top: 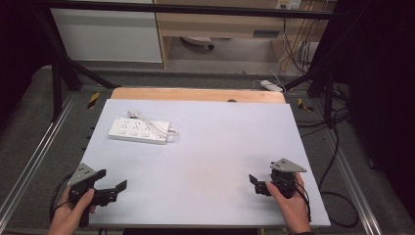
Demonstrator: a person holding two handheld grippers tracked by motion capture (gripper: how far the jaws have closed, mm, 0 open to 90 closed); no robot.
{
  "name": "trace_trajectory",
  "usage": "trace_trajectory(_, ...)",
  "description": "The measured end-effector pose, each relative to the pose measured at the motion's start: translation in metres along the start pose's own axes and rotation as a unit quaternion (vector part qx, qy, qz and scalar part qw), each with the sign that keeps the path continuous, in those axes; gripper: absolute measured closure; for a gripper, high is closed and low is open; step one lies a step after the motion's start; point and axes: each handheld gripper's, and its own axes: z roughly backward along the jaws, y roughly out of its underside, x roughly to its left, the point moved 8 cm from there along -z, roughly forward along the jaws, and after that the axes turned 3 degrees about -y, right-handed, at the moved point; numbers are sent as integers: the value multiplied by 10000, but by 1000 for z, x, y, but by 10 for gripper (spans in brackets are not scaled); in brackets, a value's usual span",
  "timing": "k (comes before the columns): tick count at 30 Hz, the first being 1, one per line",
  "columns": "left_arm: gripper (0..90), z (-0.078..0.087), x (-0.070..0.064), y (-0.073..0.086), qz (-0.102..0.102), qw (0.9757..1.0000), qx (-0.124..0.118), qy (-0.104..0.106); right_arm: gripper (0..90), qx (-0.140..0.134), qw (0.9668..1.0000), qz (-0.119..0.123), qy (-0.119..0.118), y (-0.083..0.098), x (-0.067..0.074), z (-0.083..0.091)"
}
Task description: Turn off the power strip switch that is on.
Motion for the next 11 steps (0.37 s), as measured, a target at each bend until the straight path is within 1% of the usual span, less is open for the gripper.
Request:
trace_trajectory(4, 87, -3, -6, 9, -174, 9998, -50, -46, 44, 3, 10000, 5, 14, 0, -1, 0)
trace_trajectory(7, 86, -6, -9, 16, -231, 9997, -32, -43, 42, 13, 10000, -6, 30, 0, -1, 0)
trace_trajectory(8, 86, -7, -11, 18, -254, 9997, 16, -28, 42, 2, 10000, 9, 52, 0, -2, 0)
trace_trajectory(9, 86, -7, -12, 18, -289, 9996, 30, -32, 41, 6, 10000, 10, 67, 0, -3, 0)
trace_trajectory(11, 85, -7, -13, 17, -355, 9993, -6, -78, 38, 95, 9999, -12, 131, 3, -5, -2)
